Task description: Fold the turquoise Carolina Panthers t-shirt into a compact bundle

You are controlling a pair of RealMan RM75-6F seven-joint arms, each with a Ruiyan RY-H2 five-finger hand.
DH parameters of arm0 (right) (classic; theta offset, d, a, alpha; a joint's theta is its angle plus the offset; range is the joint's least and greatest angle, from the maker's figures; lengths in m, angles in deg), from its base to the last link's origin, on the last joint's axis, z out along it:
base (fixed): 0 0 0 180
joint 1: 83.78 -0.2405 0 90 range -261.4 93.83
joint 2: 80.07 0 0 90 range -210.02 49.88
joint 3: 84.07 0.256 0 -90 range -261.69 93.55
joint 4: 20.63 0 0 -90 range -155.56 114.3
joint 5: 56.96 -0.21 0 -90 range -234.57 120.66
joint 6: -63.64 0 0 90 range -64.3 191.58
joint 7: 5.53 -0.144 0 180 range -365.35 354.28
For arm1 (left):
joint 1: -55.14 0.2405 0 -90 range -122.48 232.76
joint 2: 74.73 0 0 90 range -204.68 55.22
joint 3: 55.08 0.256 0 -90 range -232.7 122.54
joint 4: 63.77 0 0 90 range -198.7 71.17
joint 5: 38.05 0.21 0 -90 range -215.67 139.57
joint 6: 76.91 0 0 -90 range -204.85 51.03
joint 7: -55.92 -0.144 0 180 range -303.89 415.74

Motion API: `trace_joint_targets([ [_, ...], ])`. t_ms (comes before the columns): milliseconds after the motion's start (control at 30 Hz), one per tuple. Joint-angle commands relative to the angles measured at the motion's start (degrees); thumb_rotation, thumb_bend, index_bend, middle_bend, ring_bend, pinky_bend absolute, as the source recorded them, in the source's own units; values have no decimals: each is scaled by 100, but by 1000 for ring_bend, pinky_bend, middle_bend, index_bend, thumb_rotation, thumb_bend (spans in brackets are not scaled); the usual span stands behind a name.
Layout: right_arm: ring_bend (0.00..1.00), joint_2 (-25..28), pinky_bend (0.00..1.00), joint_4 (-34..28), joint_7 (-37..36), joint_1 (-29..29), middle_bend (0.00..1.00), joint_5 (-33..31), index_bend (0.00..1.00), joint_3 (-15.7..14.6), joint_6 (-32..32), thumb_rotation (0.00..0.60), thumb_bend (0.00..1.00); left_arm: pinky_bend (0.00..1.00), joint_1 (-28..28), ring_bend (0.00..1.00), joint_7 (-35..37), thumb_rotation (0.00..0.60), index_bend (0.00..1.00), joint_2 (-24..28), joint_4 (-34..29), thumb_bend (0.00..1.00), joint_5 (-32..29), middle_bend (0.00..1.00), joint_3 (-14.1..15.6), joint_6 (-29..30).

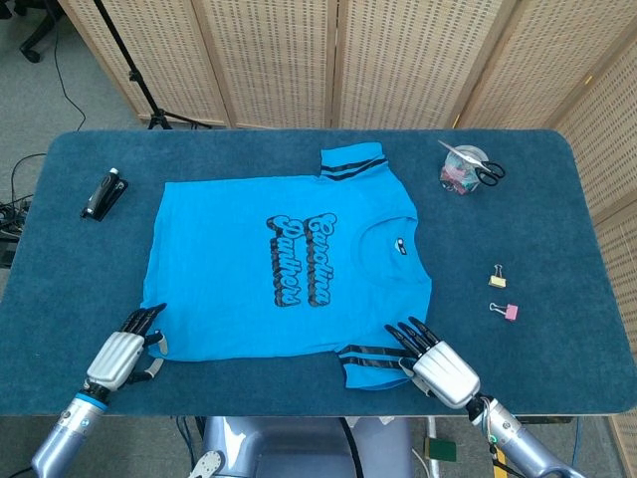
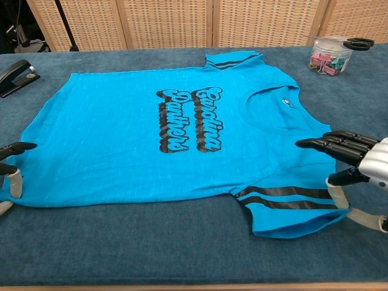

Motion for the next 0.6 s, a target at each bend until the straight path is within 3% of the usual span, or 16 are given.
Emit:
trace_joint_targets([
  [33, 0, 14, 0, -9, -22, 3, 12, 14, 699, -2, -33, 600, 517, 0, 0, 0, 83, 600, 666, -16, 25, 438, 11, 0, 21, 27],
  [600, 0, 163, 0, -226, -364, -4, 12, 451, 699, -213, -421, 600, 529, 0, 100, 0, 126, 600, 736, 387, -362, 488, 564, 0, 302, 820],
])
